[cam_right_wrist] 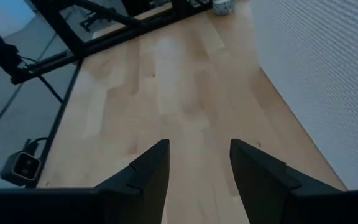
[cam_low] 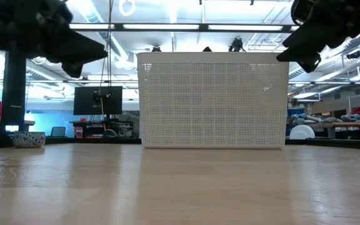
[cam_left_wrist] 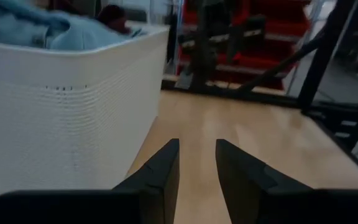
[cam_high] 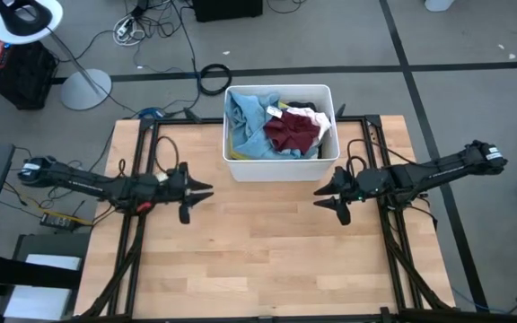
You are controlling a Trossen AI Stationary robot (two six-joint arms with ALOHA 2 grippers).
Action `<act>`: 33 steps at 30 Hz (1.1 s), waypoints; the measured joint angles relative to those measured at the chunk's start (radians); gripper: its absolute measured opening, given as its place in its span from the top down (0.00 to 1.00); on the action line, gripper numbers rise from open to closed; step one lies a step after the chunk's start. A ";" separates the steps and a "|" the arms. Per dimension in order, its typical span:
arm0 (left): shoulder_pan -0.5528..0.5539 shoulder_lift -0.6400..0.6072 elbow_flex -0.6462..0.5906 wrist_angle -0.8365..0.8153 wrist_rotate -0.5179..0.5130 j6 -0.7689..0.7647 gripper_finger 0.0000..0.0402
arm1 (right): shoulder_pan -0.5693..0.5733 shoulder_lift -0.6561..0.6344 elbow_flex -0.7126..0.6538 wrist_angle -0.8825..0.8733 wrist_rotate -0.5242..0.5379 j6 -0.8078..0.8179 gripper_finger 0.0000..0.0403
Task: Sort clothes
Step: Return to home position
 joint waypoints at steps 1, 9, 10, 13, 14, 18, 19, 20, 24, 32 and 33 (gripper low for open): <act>-0.011 -0.006 -0.025 0.044 -0.006 0.012 0.72 | 0.000 -0.006 0.000 0.000 -0.004 0.000 0.57; 0.027 -0.162 -0.112 0.007 0.026 0.016 0.72 | 0.000 -0.040 0.000 0.001 -0.015 0.000 0.57; 0.035 -0.188 -0.112 -0.018 0.049 0.016 0.72 | 0.000 -0.042 0.000 0.000 -0.020 0.000 0.57; 0.054 -0.267 -0.112 -0.096 0.100 0.018 0.72 | 0.000 -0.048 0.000 0.000 -0.031 0.000 0.57; 0.057 -0.295 -0.112 -0.125 0.105 0.018 0.72 | 0.000 -0.048 0.000 0.001 -0.031 0.000 0.57; 0.059 -0.410 -0.112 -0.226 0.122 0.037 0.72 | 0.000 -0.048 0.000 0.000 -0.032 0.001 0.57; 0.059 -0.440 -0.112 -0.250 0.122 0.040 0.72 | 0.000 -0.048 0.000 0.000 -0.033 0.001 0.57; 0.059 -0.469 -0.112 -0.275 0.122 0.045 0.72 | 0.000 -0.048 0.000 0.000 -0.033 0.001 0.57; 0.059 -0.586 -0.122 -0.344 0.122 0.067 0.72 | 0.000 -0.054 0.000 0.001 -0.038 0.001 0.57; 0.059 -0.650 -0.144 -0.407 0.165 0.067 0.72 | 0.000 -0.064 0.000 0.000 -0.046 0.001 0.57; 0.059 -0.652 -0.144 -0.411 0.186 0.077 0.72 | 0.000 -0.065 0.000 -0.001 -0.048 0.001 0.57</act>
